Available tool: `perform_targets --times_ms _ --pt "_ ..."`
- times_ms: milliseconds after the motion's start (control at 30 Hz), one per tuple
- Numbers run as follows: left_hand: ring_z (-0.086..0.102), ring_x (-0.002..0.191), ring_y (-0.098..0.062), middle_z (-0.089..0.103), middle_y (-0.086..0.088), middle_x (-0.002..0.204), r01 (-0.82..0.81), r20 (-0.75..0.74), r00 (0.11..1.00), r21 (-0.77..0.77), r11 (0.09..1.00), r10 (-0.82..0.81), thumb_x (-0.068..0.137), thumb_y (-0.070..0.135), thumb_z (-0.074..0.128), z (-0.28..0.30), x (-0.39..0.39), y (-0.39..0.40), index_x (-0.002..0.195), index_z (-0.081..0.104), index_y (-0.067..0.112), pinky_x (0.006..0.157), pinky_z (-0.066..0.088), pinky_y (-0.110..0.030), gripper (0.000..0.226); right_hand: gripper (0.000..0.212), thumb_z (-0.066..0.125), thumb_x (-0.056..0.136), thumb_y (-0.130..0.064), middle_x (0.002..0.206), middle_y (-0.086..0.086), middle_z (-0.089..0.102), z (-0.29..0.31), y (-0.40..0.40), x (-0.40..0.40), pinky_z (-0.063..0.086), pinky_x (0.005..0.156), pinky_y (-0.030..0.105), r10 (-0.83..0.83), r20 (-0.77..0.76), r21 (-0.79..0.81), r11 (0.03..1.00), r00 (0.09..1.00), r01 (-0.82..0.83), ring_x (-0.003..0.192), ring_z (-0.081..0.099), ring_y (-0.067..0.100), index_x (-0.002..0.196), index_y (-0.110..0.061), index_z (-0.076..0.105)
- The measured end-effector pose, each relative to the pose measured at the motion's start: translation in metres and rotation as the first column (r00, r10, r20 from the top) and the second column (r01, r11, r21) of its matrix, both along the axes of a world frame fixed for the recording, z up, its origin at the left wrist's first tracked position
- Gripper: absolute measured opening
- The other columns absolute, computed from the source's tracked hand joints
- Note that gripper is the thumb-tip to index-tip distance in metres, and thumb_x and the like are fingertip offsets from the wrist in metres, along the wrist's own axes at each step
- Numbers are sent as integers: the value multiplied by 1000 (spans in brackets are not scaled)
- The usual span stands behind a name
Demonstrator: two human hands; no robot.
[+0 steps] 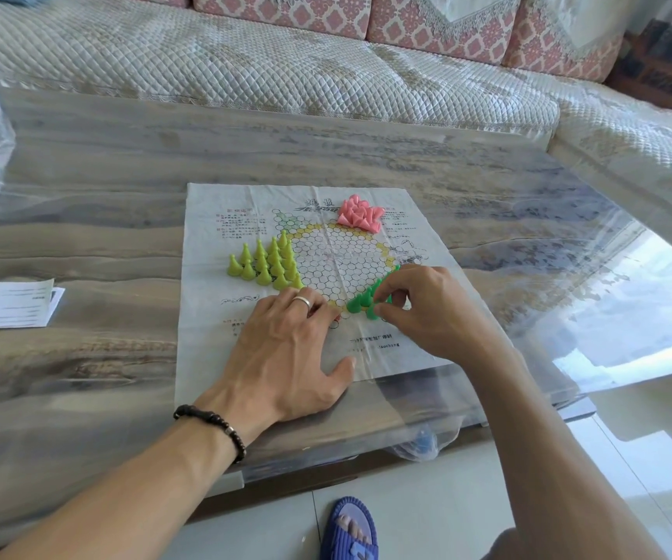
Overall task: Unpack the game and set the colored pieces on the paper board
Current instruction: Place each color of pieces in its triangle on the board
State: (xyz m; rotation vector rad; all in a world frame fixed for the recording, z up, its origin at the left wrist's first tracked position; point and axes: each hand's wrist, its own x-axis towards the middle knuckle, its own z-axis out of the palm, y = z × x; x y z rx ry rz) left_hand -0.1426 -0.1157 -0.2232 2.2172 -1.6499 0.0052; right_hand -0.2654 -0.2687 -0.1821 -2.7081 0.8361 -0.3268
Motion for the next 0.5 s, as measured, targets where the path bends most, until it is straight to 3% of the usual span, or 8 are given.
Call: perform_targets --times_ms 100,267,400,500 --pt "50 106 -21 57 2 111 -1 -3 1000 -6 1000 1 73 61 42 0 0 -1 113 63 19 94 41 -39 61 6 69 82 -25 75 -8 57 -1 0 1 37 62 21 8 1 -16 1000 1000 -8 70 50 8 87 -23 70" --pt "50 106 -20 57 3 111 -3 0 1000 -8 1000 3 73 61 43 -1 0 -1 114 63 20 94 41 -38 61 5 67 82 -19 72 -10 61 5 -9 -9 36 63 9 -23 152 6 1000 988 23 65 52 -2 82 -21 71" --pt "50 106 -18 57 4 112 -1 1 1000 -2 1000 1 73 61 43 -1 0 -1 115 62 21 95 40 -36 62 3 69 80 -23 67 -15 63 11 -20 -29 38 62 11 -91 64 34 995 994 89 63 54 -5 79 -26 70" --pt "49 106 -18 57 4 112 2 -4 1000 -10 1000 -2 73 61 43 0 0 0 116 62 21 95 40 -36 62 14 78 73 -30 72 -14 63 14 -21 -39 38 62 14 -94 -19 98 991 995 95 67 53 -3 83 -31 69"
